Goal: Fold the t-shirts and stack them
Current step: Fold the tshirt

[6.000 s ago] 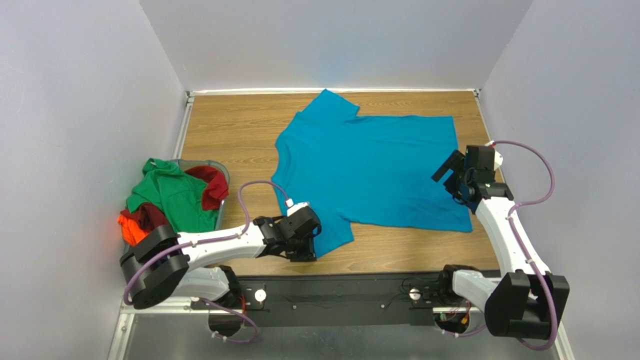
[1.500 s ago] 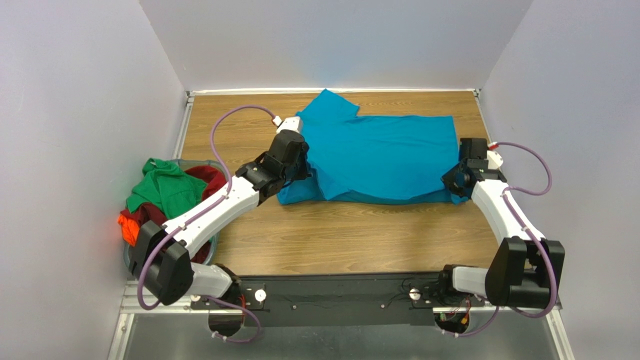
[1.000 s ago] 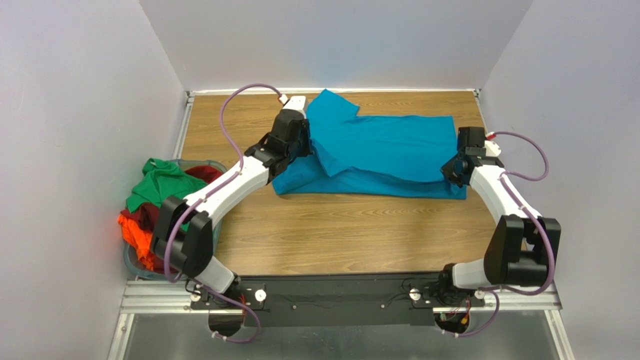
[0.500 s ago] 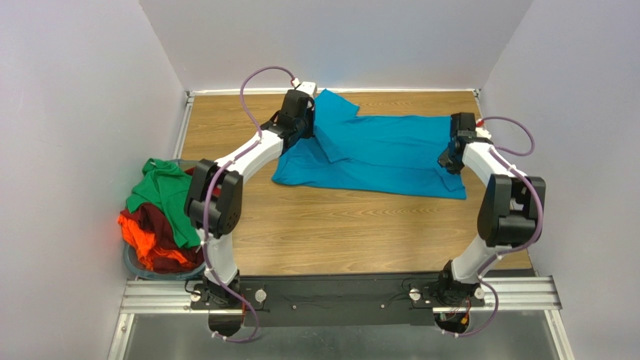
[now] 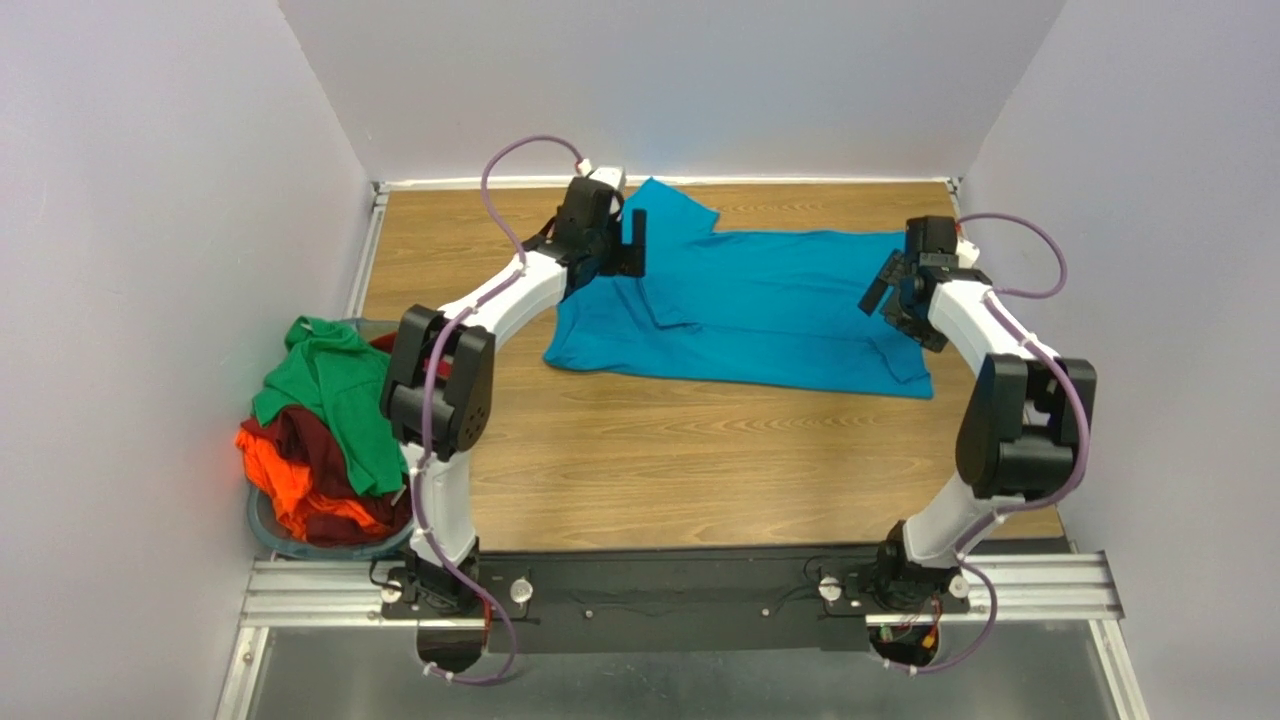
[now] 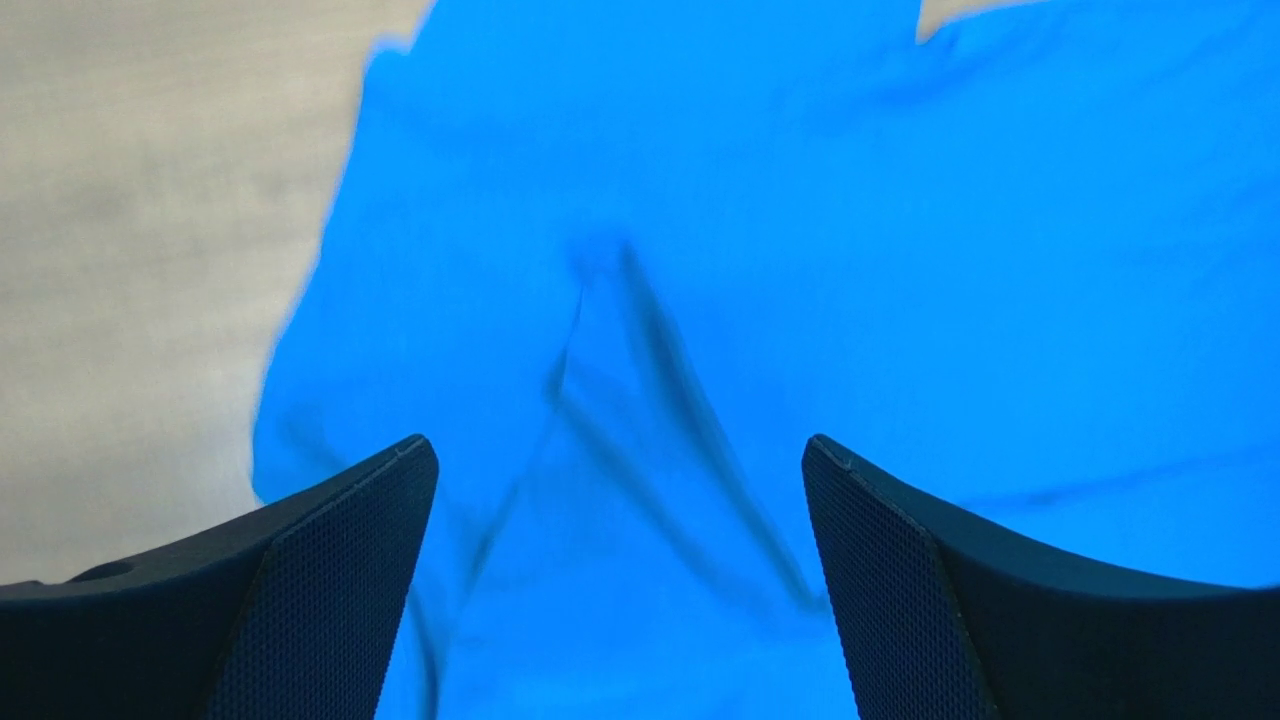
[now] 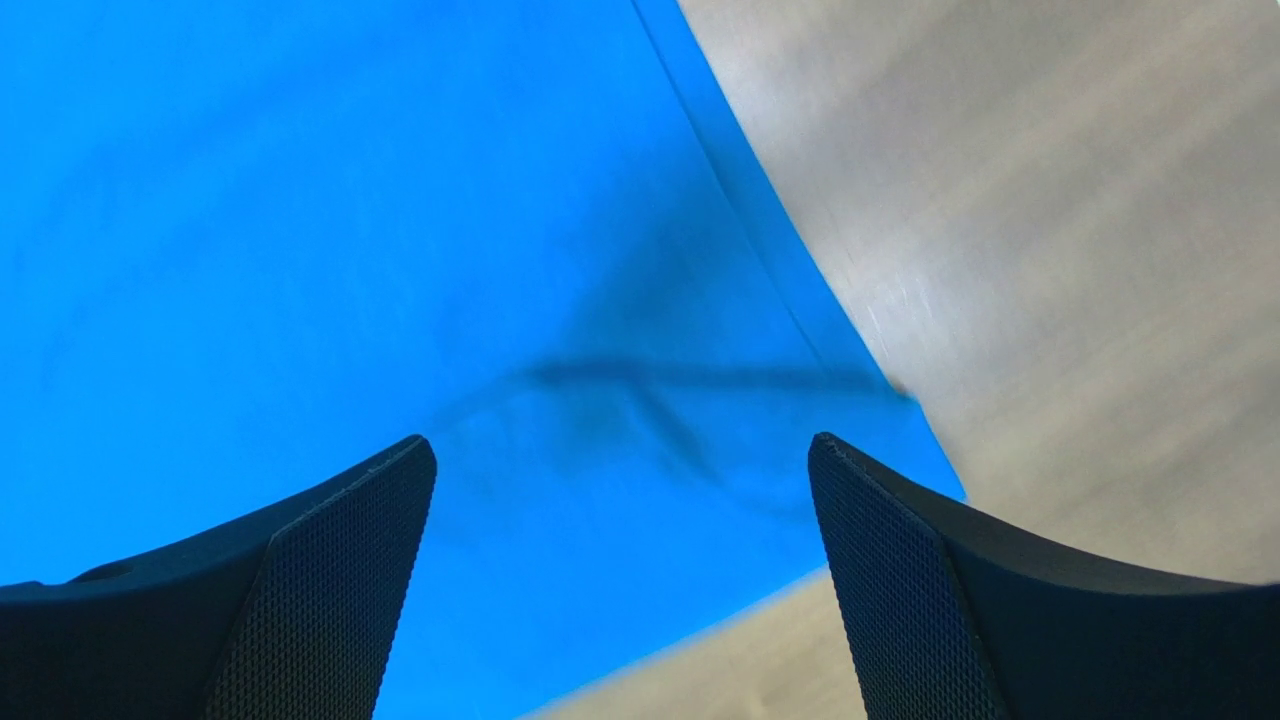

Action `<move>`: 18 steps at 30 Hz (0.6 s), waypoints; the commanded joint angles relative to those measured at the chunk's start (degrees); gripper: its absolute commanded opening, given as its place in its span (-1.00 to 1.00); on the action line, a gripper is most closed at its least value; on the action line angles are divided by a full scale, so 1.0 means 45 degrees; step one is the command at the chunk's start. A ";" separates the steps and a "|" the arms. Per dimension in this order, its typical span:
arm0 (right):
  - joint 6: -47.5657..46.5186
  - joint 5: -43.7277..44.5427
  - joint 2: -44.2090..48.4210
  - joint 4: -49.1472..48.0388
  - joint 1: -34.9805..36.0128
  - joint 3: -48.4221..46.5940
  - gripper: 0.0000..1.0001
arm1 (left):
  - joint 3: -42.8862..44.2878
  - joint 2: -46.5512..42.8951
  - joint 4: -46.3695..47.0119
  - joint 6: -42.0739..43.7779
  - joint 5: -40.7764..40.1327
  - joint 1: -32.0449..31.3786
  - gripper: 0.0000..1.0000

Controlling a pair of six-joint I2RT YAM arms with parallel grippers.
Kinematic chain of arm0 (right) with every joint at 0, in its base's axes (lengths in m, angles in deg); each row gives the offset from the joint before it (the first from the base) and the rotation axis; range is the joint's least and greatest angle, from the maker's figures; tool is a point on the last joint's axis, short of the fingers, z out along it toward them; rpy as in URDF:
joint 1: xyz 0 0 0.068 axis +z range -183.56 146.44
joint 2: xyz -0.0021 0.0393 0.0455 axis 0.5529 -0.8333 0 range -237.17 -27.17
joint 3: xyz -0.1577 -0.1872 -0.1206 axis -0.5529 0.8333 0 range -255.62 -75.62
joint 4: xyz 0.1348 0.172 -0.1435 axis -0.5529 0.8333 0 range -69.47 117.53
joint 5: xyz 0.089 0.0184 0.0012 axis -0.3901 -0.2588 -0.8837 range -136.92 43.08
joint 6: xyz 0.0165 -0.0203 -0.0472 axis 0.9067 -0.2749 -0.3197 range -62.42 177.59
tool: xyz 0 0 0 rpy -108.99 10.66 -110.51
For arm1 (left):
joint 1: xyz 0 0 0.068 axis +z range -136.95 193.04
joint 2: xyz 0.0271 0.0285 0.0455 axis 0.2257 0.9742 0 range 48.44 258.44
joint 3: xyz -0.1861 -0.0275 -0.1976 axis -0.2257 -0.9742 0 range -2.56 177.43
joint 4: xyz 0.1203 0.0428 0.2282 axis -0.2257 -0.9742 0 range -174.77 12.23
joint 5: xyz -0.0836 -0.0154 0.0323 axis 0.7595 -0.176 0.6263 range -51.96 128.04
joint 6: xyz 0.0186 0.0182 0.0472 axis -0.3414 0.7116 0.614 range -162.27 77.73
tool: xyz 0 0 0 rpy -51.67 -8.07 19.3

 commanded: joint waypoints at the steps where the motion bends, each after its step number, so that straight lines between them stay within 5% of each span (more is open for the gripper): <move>1: -0.0447 -0.0655 0.1588 0.0221 -0.0106 0.1368 1.00 | -0.2307 -0.1735 0.0513 -0.1215 0.1166 0.0052 0.97; 8: -0.1617 -0.0891 0.1631 0.0357 -0.0106 0.2251 1.00 | -0.5591 -0.3047 0.2663 -0.2408 0.2888 -0.0045 0.97; 18: -0.1835 0.0631 0.0068 0.1099 -0.0086 0.1782 1.00 | -0.6413 -0.2265 0.2664 -0.2273 0.2479 -0.0006 0.97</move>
